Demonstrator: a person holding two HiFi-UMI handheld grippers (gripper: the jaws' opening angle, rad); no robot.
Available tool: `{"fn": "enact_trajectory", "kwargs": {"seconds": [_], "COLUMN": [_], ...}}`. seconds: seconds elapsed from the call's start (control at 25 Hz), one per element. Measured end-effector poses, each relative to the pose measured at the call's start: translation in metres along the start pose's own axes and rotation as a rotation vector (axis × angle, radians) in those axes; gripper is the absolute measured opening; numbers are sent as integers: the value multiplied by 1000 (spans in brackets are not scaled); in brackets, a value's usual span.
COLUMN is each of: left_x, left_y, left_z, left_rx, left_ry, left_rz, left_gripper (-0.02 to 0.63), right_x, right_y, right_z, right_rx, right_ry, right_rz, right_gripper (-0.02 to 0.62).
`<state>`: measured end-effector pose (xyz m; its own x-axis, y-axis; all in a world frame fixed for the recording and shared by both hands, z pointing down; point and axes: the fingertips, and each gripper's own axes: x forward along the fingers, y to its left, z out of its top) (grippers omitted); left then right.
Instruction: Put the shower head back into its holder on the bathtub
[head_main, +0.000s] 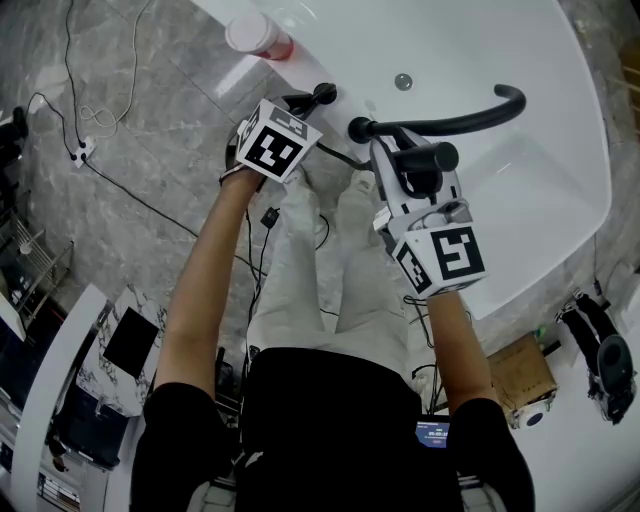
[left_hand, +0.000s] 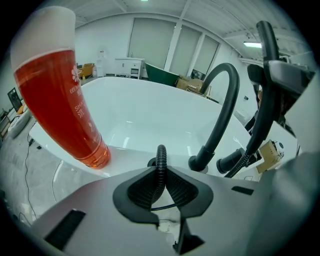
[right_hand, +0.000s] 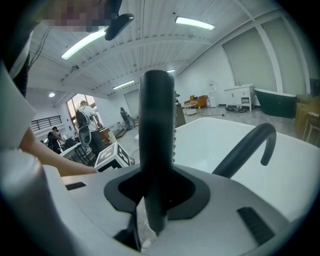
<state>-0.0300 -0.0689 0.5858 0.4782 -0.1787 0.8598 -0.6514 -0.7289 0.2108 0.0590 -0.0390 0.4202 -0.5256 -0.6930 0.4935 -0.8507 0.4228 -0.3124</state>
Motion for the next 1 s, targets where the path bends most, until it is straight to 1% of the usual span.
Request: {"fn": "enact_trajectory", "kwargs": {"seconds": [0.12, 0.32, 0.44, 0.64, 1.0], "left_x": [3, 4, 7, 16, 25], "left_y": [5, 14, 15, 12, 6], "left_z": [-4, -19, -26, -39, -37], "left_rx": [-19, -16, -18, -26, -28], "left_ry": [18, 62, 98, 128, 126], "left_rz": [0, 0, -3, -11, -26], "left_gripper": [71, 69, 69, 69, 69], "right_x": [0, 3, 4, 6, 6], "right_y": [-3, 0, 0, -1, -4], "right_z": [-3, -6, -7, -11, -15], "right_rx": [4, 5, 8, 12, 16], "right_ry": [1, 8, 10, 17, 20], "right_rz": [1, 5, 10, 15, 10], "right_gripper": [114, 114, 114, 114, 114]}}
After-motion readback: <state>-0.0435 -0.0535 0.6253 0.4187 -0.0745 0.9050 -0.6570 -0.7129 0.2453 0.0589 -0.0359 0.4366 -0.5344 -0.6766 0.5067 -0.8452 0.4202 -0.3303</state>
